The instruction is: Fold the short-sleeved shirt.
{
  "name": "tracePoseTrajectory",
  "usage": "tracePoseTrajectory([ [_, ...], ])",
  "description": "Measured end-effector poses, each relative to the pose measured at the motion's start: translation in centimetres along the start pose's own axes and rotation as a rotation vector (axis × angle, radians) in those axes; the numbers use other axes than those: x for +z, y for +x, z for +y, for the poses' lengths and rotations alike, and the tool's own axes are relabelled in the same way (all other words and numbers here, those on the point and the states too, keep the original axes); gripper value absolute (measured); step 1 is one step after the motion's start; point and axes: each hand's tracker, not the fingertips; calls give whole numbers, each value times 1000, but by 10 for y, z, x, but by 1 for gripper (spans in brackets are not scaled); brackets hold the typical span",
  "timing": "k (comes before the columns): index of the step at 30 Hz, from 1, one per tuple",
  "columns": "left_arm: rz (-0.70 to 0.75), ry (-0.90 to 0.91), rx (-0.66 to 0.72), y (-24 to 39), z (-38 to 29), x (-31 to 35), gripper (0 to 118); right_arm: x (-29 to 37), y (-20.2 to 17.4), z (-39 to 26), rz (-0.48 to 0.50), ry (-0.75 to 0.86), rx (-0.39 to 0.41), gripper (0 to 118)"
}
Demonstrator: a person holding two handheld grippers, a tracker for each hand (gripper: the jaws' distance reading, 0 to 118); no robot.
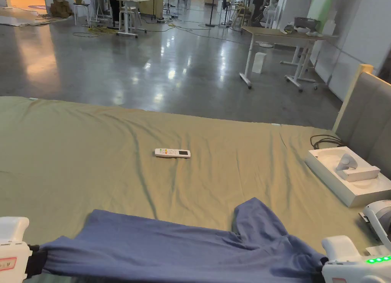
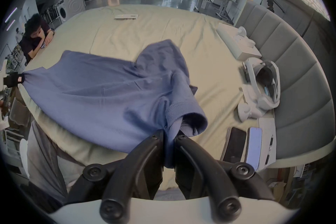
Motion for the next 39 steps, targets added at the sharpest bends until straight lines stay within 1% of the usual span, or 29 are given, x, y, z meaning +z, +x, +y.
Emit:
tracePoseTrajectory([
  [6,-9,-92,6,5,-57,0,6,-13,-9,-60,-8,-111,-3,9],
  [8,-9,-162,6,6,-80,-7,6,-24,-13,-82,-20,-153,-9,9],
  [9,-7,-184,5,2,-93,-24,6,-30,-15,-92,-29,-175,-19,9],
  [12,-6,-258,12,4,-121,-44,6,-52,-22,-115,-54,-213,-22,9],
  [14,20,-282,-11,4,-131,-55,6,-65,-26,-125,-57,-231,-28,9],
  [15,19,-293,-6,5,-135,-60,6,-68,-28,-128,-64,-225,-38,11],
  [17,25,-277,2,5,-137,-61,8,-72,-30,-130,-71,-213,-46,24],
  [20,20,-271,13,2,-134,-62,10,-68,-34,-129,-91,-196,-46,29],
  [21,11,-270,16,2,-132,-59,16,-66,-35,-127,-105,-192,-42,35],
  [22,4,-273,24,0,-129,-58,29,-60,-36,-125,-139,-185,-26,43],
  [23,24,-264,20,-3,-125,-55,38,-56,-36,-122,-157,-179,-19,47],
  [24,19,-265,31,-5,-123,-52,43,-49,-35,-118,-174,-152,-22,53],
  [25,15,-266,41,-3,-120,-48,44,-39,-34,-112,-183,-101,-41,60],
  [26,11,-267,50,-1,-117,-44,44,-32,-33,-107,-188,-62,-52,61],
  [27,30,-154,40,-1,-105,-37,44,-22,-31,-99,-170,16,-62,61],
  [29,12,-40,38,6,-87,-27,44,-5,-31,-83,-161,165,-75,63],
  [30,6,1,36,10,-78,-22,44,3,-32,-74,-153,232,-89,63],
  [31,-26,-27,17,16,-73,-19,44,8,-33,-66,-151,281,-100,63],
  [35,-31,157,-34,44,-35,-4,44,32,-48,-32,-141,508,-129,63],
  [37,-40,241,-59,61,-19,4,44,39,-58,-17,-141,593,-143,62],
  [38,-41,285,-69,70,-12,9,43,44,-64,-11,-145,637,-156,61],
  [39,-43,332,-78,78,-5,14,41,47,-69,-6,-146,687,-171,57],
])
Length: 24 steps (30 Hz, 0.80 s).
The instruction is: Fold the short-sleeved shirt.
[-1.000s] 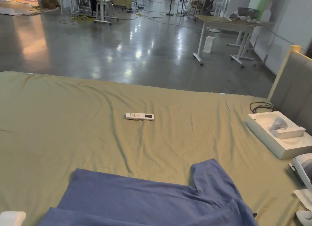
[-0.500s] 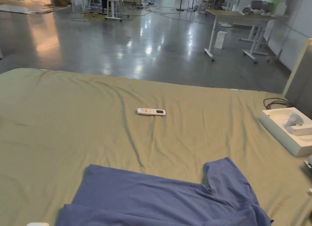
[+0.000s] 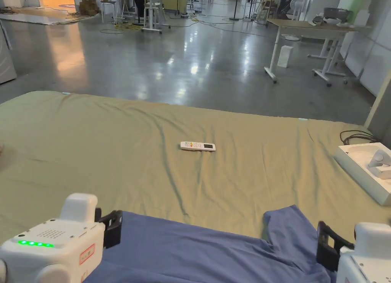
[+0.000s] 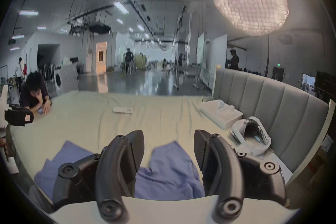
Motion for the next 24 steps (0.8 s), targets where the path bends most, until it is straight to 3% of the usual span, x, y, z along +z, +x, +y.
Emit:
tracePoseTrajectory([
  [2,-11,74,-20,13,13,3,29,-1,-10,9,-6,58,-24,34],
  [4,-12,150,-34,28,23,6,8,-1,-18,16,-3,113,-33,16],
  [6,12,186,-60,39,31,6,2,-3,-25,20,-8,143,-26,2],
  [11,31,250,-66,50,39,5,2,-3,-37,27,-33,207,-22,0],
  [16,21,262,-26,44,34,-2,2,-13,-37,29,5,189,-17,0],
  [24,21,10,95,-19,29,-62,2,-33,-35,23,32,120,-1,0],
])
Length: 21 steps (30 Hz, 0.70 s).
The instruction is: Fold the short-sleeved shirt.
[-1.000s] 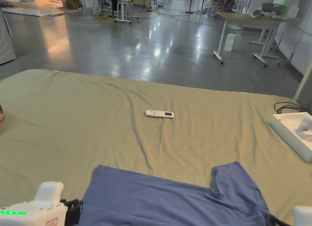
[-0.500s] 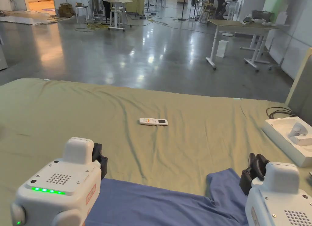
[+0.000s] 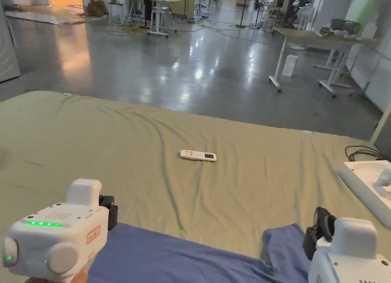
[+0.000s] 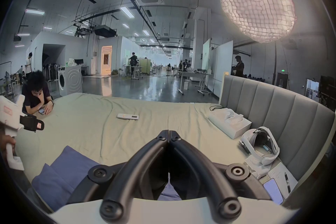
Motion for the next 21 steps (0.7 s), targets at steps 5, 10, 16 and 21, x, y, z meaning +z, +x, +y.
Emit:
tracePoseTrajectory([
  [5,-10,-225,36,-45,5,-69,25,-17,1,-10,2,-51,18,0],
  [10,-82,-397,83,-65,3,-127,60,-34,2,-22,1,-108,29,0],
  [16,-46,-518,35,-64,-3,-176,60,-50,8,-41,-19,-183,46,0],
  [21,9,-652,-28,-52,-17,-217,60,-55,16,-51,-36,-233,34,0],
])
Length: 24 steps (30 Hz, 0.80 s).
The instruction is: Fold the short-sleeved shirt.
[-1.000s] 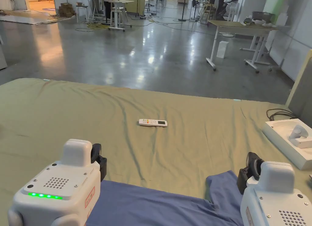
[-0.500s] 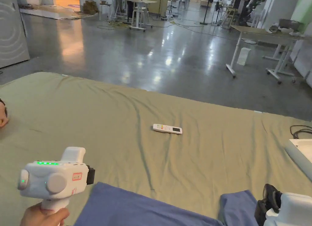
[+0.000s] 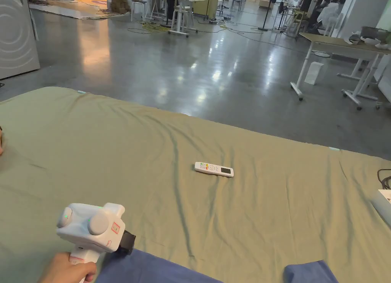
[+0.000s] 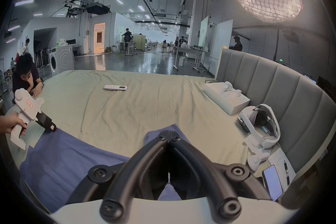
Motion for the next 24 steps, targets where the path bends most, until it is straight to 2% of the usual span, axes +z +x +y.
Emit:
tracePoseTrajectory([
  [3,42,-27,-27,6,0,-15,57,-3,6,-5,-9,-25,-2,0],
  [6,61,-9,-28,18,-2,-10,37,-7,14,-10,-19,-51,-13,0],
  [8,111,12,-80,27,-9,-11,25,-10,19,-11,-24,-68,-21,0],
  [9,113,17,-158,31,-9,-10,20,-13,21,-12,-24,-81,-27,0],
  [10,110,19,-159,34,-11,-11,8,-16,23,-12,-21,-97,-33,0],
  [12,104,19,-145,35,-12,-11,5,-27,29,-12,-12,-126,-38,0],
  [13,91,13,-138,34,-10,-12,5,-34,32,-10,-17,-147,-33,4],
  [16,51,13,-106,26,-10,-7,5,-65,44,-5,-28,-260,14,40],
  [19,43,43,-131,24,-14,7,5,-110,62,1,24,-427,33,60],
  [22,35,80,-120,24,-18,20,5,-155,77,-1,74,-574,18,61],
  [24,30,129,-116,23,-21,30,5,-185,81,-8,52,-661,52,61],
])
